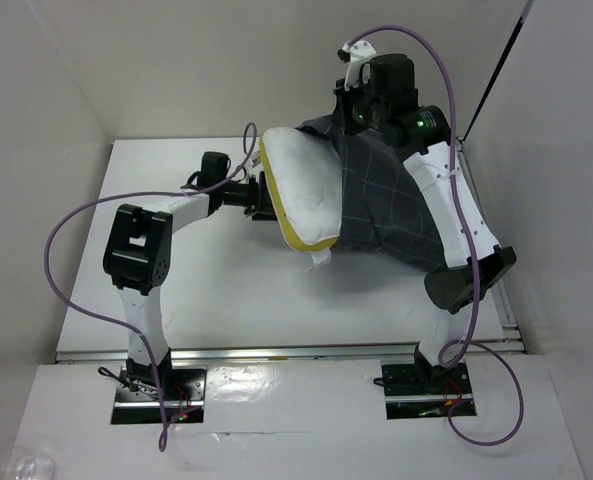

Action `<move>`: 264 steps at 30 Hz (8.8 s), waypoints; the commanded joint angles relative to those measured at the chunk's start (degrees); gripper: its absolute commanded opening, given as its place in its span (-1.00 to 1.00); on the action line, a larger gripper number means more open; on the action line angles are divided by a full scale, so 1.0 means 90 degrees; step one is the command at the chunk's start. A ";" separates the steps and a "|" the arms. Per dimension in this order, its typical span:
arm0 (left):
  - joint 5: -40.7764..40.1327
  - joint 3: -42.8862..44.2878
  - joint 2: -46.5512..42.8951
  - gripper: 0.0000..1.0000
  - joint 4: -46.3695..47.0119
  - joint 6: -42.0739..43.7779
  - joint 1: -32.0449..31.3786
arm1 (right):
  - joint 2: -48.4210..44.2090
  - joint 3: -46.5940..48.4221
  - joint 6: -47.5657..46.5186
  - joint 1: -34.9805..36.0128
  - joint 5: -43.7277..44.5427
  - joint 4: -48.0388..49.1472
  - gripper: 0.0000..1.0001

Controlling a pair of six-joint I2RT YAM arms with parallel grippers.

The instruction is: Put the pillow into the pillowcase

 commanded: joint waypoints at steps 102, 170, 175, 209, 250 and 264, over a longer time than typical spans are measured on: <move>-0.7159 0.5912 -0.2640 -1.00 -0.2751 0.4776 -0.2193 | -0.2913 -0.2554 0.1162 -0.1450 -0.2956 0.5630 -1.00; -0.7872 0.6369 -0.2777 -1.00 -0.2185 0.4366 -0.1510 | -0.2787 -0.2175 0.1415 -0.1138 -0.1863 0.6752 -1.00; -0.7884 0.6333 -0.2777 -1.00 -0.1949 0.4562 -0.1510 | -0.2824 -0.2181 0.1434 -0.1138 -0.1743 0.7142 -1.00; -0.8078 0.3862 -0.3041 -1.00 -0.2204 0.4875 -0.2037 | -0.2318 -0.3746 0.0673 -0.1557 -0.1980 0.3610 -0.48; -0.7062 0.1937 -0.3295 1.00 -0.4430 0.4074 -0.1930 | -0.1320 -0.3899 -0.2618 -0.2124 -0.5289 -0.2916 -0.65; -0.7180 0.2132 -0.3275 1.00 -0.4185 0.4191 -0.1930 | -0.2015 -0.6587 -0.0257 -0.1646 -0.3745 0.0258 -0.46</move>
